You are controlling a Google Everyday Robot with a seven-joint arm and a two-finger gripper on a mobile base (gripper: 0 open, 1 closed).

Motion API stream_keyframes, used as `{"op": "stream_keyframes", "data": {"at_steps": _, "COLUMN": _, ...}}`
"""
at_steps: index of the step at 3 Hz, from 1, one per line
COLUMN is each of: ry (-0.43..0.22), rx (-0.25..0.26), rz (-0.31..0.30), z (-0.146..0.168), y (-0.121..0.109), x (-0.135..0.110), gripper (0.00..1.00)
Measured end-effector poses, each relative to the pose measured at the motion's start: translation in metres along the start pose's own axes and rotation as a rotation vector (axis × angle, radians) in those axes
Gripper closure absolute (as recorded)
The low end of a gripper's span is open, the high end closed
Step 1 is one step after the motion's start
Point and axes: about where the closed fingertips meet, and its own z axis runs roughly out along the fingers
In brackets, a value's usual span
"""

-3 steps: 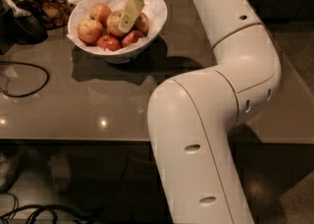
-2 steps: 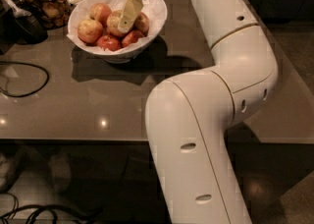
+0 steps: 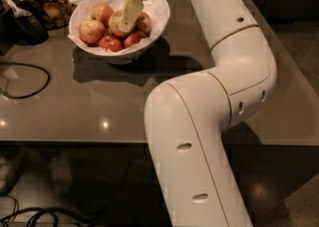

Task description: Pick apple from white bowl

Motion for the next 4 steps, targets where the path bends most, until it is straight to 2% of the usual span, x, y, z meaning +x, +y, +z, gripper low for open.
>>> {"op": "stream_keyframes", "data": {"at_steps": 1, "ry": 0.004, "rx": 0.003, "rz": -0.009, "z": 0.003, "y": -0.002, "x": 0.0, "gripper": 0.27}}
{"op": "stream_keyframes", "data": {"at_steps": 3, "ry": 0.013, "rx": 0.008, "rz": -0.014, "z": 0.01, "y": -0.007, "x": 0.002, "gripper": 0.27}}
{"op": "stream_keyframes", "data": {"at_steps": 4, "ry": 0.014, "rx": 0.002, "rz": -0.018, "z": 0.015, "y": -0.007, "x": 0.002, "gripper": 0.33}}
